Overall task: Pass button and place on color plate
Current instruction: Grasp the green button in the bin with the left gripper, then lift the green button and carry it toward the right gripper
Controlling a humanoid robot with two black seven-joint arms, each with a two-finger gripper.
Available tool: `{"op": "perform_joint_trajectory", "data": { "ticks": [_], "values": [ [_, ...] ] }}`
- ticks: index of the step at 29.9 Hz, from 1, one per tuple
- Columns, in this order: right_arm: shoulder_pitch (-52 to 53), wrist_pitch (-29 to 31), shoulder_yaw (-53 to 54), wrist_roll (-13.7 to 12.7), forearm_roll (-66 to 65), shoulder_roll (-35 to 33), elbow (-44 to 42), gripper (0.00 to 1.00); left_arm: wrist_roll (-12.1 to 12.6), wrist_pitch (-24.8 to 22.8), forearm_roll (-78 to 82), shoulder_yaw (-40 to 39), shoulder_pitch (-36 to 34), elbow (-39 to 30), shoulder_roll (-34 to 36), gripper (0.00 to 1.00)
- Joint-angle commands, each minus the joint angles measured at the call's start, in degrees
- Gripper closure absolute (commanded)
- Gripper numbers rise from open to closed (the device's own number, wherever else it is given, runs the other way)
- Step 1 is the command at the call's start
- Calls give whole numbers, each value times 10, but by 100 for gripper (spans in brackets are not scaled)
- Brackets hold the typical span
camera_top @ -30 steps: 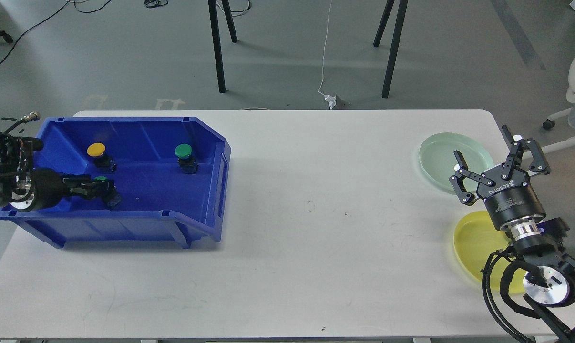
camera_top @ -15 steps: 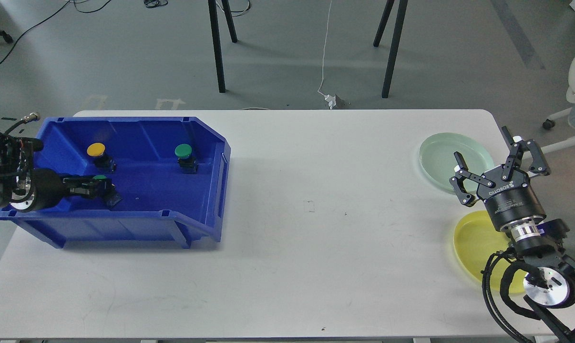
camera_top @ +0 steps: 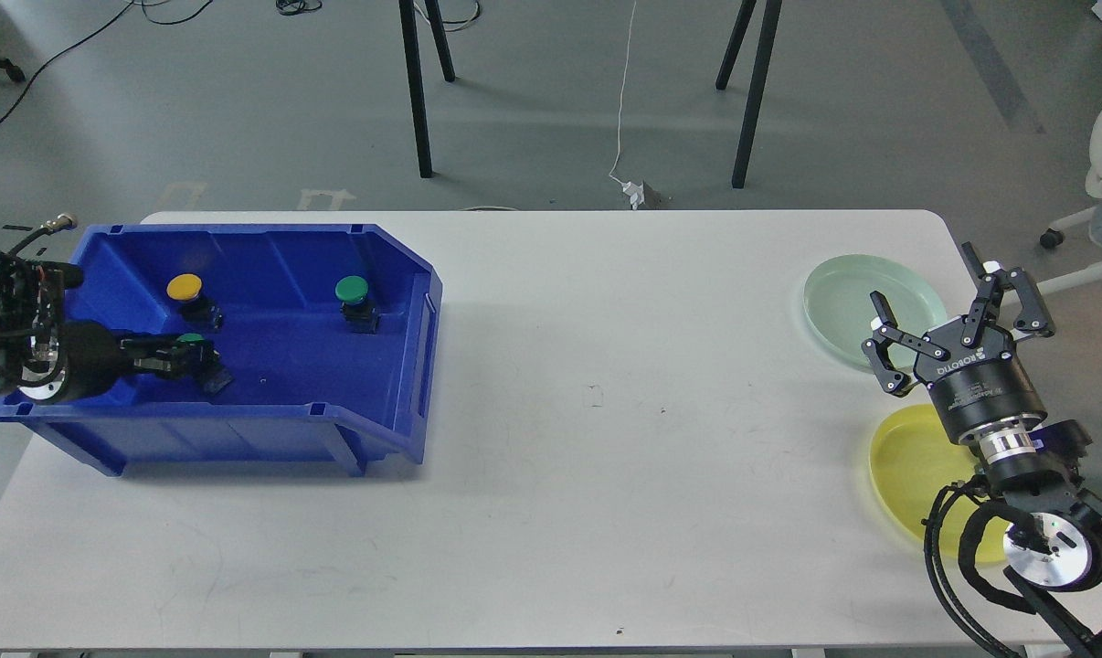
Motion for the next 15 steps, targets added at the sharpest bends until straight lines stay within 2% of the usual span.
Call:
{"op": "perform_joint_trajectory", "data": {
  "ticks": [1,10,13,15],
  "values": [
    [0,0,0,0,0,0,1,4,0,0,-2,0,-3,-1,1,87],
    [0,0,1,0,0,1,1,4,0,-6,-9,-8,-48,-34,25,87],
    [2,0,5,0,0,0,1,4,0,-11,-23,-19,-75,-94,59,88],
    [4,-1,5,0,-1,-1,0,4,0,-30,-60,-42,-88,-161,87,88]
  ]
}}
